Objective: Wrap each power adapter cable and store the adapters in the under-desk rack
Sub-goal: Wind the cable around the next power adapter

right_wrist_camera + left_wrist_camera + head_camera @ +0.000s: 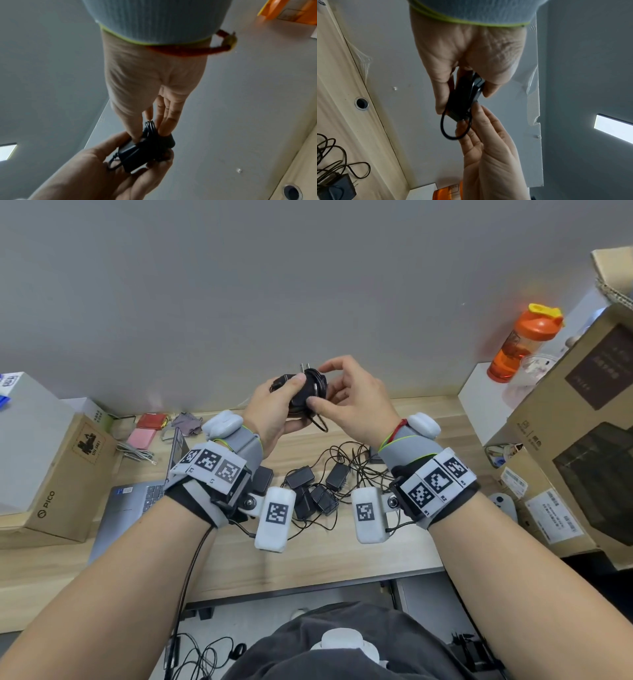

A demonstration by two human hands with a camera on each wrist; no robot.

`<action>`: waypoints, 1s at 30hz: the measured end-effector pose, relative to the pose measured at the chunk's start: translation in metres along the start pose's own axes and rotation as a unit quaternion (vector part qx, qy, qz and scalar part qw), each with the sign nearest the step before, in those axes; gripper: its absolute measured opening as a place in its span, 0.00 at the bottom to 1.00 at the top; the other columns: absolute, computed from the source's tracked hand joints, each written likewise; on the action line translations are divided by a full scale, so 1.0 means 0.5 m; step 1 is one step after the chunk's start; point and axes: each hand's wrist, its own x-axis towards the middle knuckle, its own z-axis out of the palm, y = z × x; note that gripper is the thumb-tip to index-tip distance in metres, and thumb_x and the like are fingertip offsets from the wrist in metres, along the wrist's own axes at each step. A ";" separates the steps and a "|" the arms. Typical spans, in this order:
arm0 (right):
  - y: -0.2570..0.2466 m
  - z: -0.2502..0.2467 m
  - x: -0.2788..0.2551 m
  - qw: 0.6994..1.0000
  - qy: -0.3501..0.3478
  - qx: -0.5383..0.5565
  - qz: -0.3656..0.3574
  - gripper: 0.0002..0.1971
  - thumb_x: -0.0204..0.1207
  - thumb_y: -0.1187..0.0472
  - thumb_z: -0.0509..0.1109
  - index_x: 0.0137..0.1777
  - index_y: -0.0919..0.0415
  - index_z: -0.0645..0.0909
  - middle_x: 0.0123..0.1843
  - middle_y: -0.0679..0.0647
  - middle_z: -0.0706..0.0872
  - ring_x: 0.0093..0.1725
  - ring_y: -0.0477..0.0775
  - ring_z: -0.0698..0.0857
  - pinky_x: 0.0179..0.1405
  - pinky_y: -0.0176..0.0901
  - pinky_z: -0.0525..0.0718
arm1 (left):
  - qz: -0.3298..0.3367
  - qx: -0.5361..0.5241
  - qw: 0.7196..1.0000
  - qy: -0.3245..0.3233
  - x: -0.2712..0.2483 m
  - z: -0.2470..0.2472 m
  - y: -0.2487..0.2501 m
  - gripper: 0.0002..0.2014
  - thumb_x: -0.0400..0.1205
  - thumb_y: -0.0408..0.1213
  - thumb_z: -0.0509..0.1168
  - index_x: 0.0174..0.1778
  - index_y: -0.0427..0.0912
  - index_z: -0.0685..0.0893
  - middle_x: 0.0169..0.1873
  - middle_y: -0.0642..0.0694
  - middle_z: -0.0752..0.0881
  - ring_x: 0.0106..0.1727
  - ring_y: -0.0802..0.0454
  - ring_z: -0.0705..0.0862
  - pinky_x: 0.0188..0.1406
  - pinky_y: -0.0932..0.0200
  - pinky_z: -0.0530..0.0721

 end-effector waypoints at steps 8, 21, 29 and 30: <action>0.008 0.003 0.007 0.999 0.027 -0.003 0.021 0.17 0.73 0.58 0.74 0.61 0.53 0.77 0.32 0.51 0.84 0.32 0.46 0.79 0.41 0.44 0.79 | -0.003 0.029 1.000 -0.008 0.001 0.004 -0.005 0.17 0.85 0.40 0.66 0.66 0.33 0.80 0.59 0.31 0.86 0.56 0.36 0.88 0.52 0.43 0.89; 0.013 -0.004 0.016 0.980 -0.025 0.175 0.094 0.20 0.67 0.75 0.80 0.47 0.55 0.76 0.35 0.54 0.82 0.27 0.48 0.80 0.28 0.39 0.82 | 0.018 0.052 0.998 0.024 0.010 0.019 -0.006 0.15 0.79 0.40 0.73 0.56 0.40 0.77 0.52 0.39 0.85 0.50 0.42 0.87 0.52 0.38 0.89; 0.019 -0.008 0.018 0.985 -0.022 0.145 0.088 0.15 0.67 0.67 0.83 0.46 0.54 0.80 0.37 0.53 0.82 0.31 0.52 0.82 0.35 0.45 0.87 | -0.003 0.035 0.999 0.009 0.019 0.019 -0.012 0.13 0.80 0.33 0.72 0.55 0.41 0.76 0.58 0.35 0.84 0.53 0.36 0.88 0.45 0.44 0.89; 0.019 -0.008 0.019 0.986 -0.016 0.142 0.090 0.14 0.68 0.67 0.82 0.45 0.54 0.80 0.36 0.53 0.82 0.30 0.52 0.82 0.31 0.43 0.86 | -0.003 0.040 0.999 0.008 0.019 0.020 -0.011 0.13 0.80 0.34 0.72 0.56 0.42 0.76 0.59 0.35 0.84 0.55 0.35 0.88 0.46 0.44 0.89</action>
